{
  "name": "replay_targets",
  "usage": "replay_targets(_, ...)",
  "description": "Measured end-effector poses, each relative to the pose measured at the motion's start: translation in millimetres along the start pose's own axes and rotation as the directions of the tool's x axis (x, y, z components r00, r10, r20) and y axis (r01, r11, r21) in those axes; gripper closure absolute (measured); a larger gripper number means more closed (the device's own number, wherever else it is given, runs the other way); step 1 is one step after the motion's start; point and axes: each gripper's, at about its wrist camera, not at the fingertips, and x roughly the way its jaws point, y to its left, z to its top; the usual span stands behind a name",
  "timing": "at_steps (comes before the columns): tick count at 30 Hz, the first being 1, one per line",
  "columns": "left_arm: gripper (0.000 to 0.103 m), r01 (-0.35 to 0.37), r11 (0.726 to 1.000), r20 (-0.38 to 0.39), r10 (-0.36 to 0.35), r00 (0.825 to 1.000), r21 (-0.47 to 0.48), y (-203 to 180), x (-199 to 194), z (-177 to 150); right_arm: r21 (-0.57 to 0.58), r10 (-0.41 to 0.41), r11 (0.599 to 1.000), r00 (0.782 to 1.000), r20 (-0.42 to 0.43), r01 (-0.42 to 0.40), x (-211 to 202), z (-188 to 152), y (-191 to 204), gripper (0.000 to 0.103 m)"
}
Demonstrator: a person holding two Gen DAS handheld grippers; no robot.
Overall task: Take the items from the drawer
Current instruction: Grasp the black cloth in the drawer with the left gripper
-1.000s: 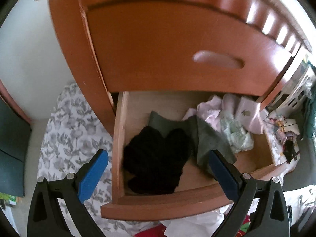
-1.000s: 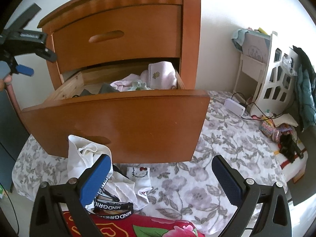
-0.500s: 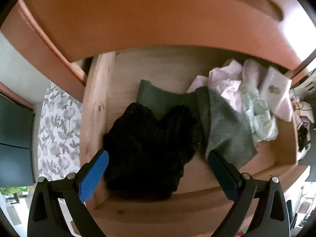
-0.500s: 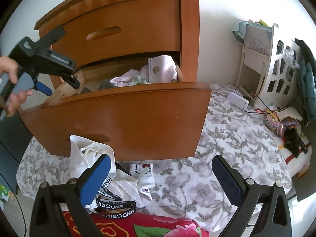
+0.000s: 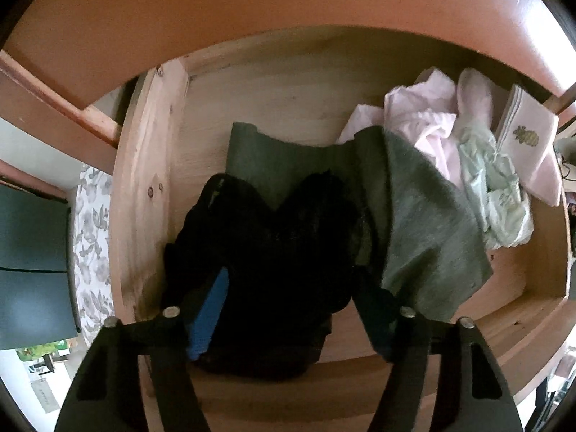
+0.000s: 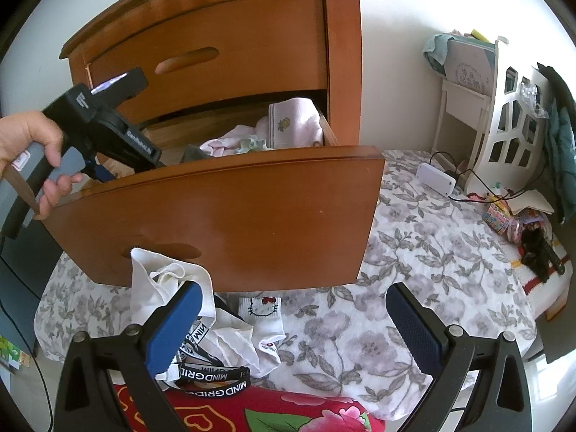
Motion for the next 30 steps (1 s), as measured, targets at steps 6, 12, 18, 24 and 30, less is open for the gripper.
replay_targets(6, 0.064, 0.022, 0.998, 0.026, -0.021, 0.999, -0.063, 16, 0, -2, 0.002, 0.000, 1.000, 1.000, 0.000, 0.000, 0, 0, 0, 0.000)
replay_targets(12, 0.085, 0.063, 0.991, 0.073, -0.055, 0.996, -0.118, 34, -7, -3, 0.005, -0.002, 1.000, 1.000, -0.001, 0.002, 0, 0, 0, 0.000)
replay_targets(18, 0.089, 0.079, 0.986, 0.094, -0.065, 0.993, -0.145, 40, -9, -7, 0.005, -0.001, 1.000, 1.000, -0.002, 0.001, 0, 0, 0, 0.000)
replay_targets(24, 0.092, 0.107, 0.978, 0.107, -0.089, 0.990, -0.176, 51, -10, -14, 0.006, 0.000, 1.000, 1.000, -0.003, 0.000, 1, 0, 0, 0.000)
replay_targets(30, 0.095, 0.128, 0.972, 0.146, -0.100, 0.984, -0.195, 65, -13, -22, 0.014, -0.006, 1.000, 1.000, -0.003, 0.006, 0, -1, -2, 0.000)
